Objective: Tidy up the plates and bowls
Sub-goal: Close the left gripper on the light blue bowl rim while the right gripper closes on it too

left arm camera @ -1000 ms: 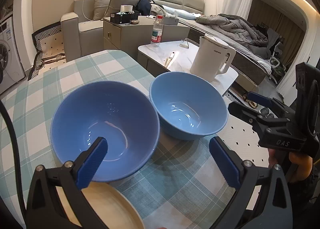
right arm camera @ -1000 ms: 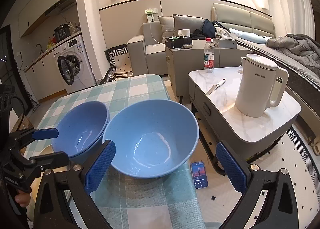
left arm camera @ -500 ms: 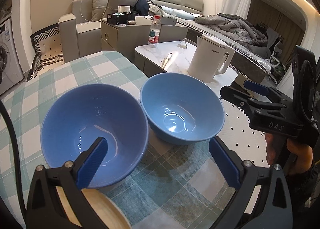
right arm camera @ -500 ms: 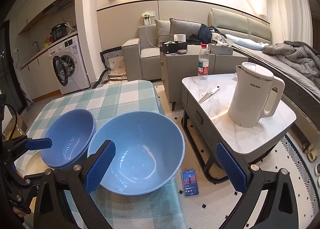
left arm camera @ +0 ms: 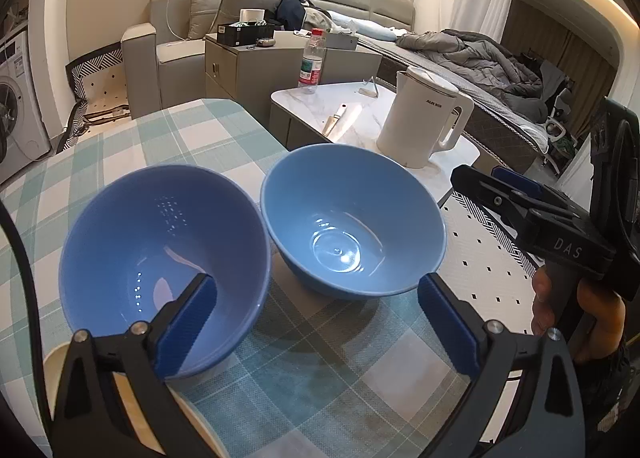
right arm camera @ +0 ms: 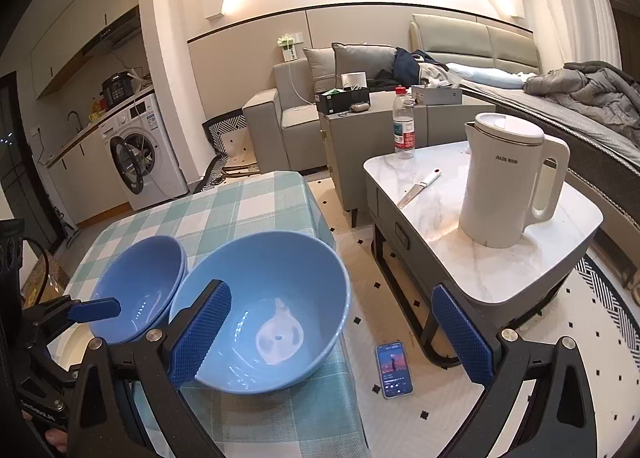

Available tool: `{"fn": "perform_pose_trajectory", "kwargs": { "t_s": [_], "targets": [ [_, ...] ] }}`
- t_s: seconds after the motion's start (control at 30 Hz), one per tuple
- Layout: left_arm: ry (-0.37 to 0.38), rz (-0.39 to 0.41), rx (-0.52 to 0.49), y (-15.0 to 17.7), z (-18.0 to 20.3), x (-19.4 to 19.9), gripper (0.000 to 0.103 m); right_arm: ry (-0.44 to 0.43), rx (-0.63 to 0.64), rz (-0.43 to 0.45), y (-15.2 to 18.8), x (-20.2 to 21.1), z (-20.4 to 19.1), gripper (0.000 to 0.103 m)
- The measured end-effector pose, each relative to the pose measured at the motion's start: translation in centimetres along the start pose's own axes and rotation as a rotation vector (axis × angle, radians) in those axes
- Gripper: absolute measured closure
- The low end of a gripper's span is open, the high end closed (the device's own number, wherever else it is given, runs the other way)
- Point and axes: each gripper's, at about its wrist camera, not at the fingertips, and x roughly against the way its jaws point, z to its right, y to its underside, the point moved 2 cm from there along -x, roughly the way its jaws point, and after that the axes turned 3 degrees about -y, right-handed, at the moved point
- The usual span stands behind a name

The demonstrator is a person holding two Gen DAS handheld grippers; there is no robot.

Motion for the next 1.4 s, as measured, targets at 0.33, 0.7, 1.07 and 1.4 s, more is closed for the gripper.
{"fn": "perform_pose_trajectory", "kwargs": {
  "t_s": [0.33, 0.7, 1.07, 1.4],
  "targets": [
    [0.019, 0.008, 0.021, 0.2, 0.7, 0.1, 0.032, -0.036, -0.016, -0.007, 0.4, -0.1, 0.4, 0.001],
    [0.027, -0.011, 0.036, 0.2, 1.5, -0.4, 0.044, -0.045, -0.031, -0.023, 0.7, -0.6, 0.7, 0.017],
    [-0.002, -0.025, 0.091, 0.2, 1.2, -1.5, 0.044, -0.066, -0.054, -0.08, 1.6, -2.7, 0.4, 0.033],
    [-0.004, -0.03, 0.091, 0.0, 1.6, -2.4, 0.044, -0.077, -0.065, -0.104, 2.2, -4.1, 0.6, 0.053]
  ]
}}
